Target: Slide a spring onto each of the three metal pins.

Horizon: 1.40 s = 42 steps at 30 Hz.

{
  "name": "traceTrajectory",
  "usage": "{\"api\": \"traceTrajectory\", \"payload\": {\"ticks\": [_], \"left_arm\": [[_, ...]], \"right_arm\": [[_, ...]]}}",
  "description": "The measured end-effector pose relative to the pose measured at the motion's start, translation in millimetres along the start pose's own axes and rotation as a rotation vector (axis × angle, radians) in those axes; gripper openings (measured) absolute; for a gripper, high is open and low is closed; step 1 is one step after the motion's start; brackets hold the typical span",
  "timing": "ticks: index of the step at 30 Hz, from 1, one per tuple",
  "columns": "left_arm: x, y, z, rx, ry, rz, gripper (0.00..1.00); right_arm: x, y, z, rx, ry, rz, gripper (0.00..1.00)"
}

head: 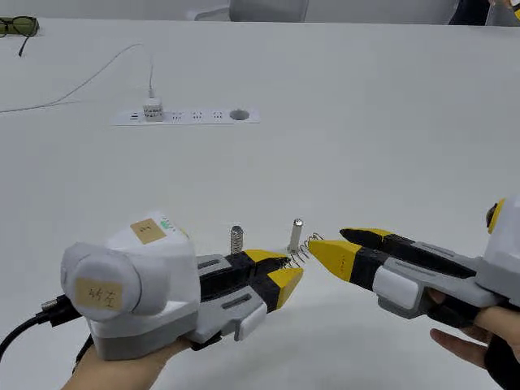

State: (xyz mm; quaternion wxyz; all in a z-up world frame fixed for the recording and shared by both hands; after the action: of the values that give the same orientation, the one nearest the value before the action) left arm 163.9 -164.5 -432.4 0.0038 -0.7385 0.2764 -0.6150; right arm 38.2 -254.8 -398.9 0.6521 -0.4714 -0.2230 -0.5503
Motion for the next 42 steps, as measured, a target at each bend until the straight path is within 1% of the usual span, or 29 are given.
{"api": "traceTrajectory", "payload": {"ticks": [3,5,8,11,13,17,22,26,28,29,33,36,39,42], "left_arm": [[0.0,-3.2,0.2,-0.006,-0.020,-0.022,0.10],[0.1,-4.8,-0.5,-0.008,-0.022,-0.032,0.10],[0.6,-6.0,-2.4,-0.014,-0.019,-0.037,0.10],[2.6,-7.7,-4.6,-0.027,-0.021,-0.053,0.10],[3.6,-8.4,-5.8,-0.031,-0.021,-0.061,0.10],[6.4,-10.3,-9.1,-0.039,-0.013,-0.079,0.10],[10.1,-13.3,-12.0,-0.044,-0.011,-0.101,0.10],[13.4,-16.3,-13.2,-0.049,-0.005,-0.117,0.10],[14.4,-17.5,-13.3,-0.046,0.002,-0.117,0.10],[15.2,-18.7,-13.5,-0.038,0.019,-0.114,0.10],[17.4,-21.9,-14.6,-0.025,0.054,-0.108,0.10],[17.6,-23.5,-14.2,-0.001,0.114,-0.079,0.10],[18.0,-24.9,-14.1,0.014,0.154,-0.060,0.10],[17.6,-25.9,-13.1,0.021,0.175,-0.043,0.10]], "right_arm": [[0.0,2.6,1.3,0.012,0.029,-0.001,0.37],[-0.6,4.3,1.7,0.019,0.049,0.002,0.35],[-1.1,7.2,4.1,0.046,0.085,0.003,0.32],[-1.4,10.3,4.8,0.073,0.116,0.011,0.30],[-1.3,11.3,6.3,0.086,0.123,0.009,0.29],[-1.1,12.9,9.9,0.127,0.179,-0.002,0.27],[-1.5,13.6,13.3,0.148,0.203,0.001,0.23],[-0.1,13.6,16.3,0.175,0.227,-0.004,0.17],[0.3,13.6,17.1,0.182,0.229,-0.004,0.14],[0.3,13.7,17.7,0.186,0.229,-0.002,0.13],[1.2,14.1,20.0,0.206,0.233,-0.004,0.13],[0.8,15.7,21.8,0.217,0.222,0.002,0.13],[0.5,16.9,23.9,0.222,0.199,0.006,0.12],[0.3,18.0,26.0,0.223,0.171,0.013,0.12]]}}
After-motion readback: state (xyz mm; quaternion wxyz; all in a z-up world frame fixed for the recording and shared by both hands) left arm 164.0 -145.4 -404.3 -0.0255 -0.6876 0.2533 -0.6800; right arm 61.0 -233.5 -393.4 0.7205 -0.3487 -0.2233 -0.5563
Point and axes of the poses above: the centre of the closed fingertips' face, and the gripper's own axes: y roughly forward along the fingers, z roughly to its left, x roughly out of its top, the point moved 8 cm from there along -y, roughly backward along the fingers, and after that the axes turned 9 degrees about z, right-handed, at the moved point
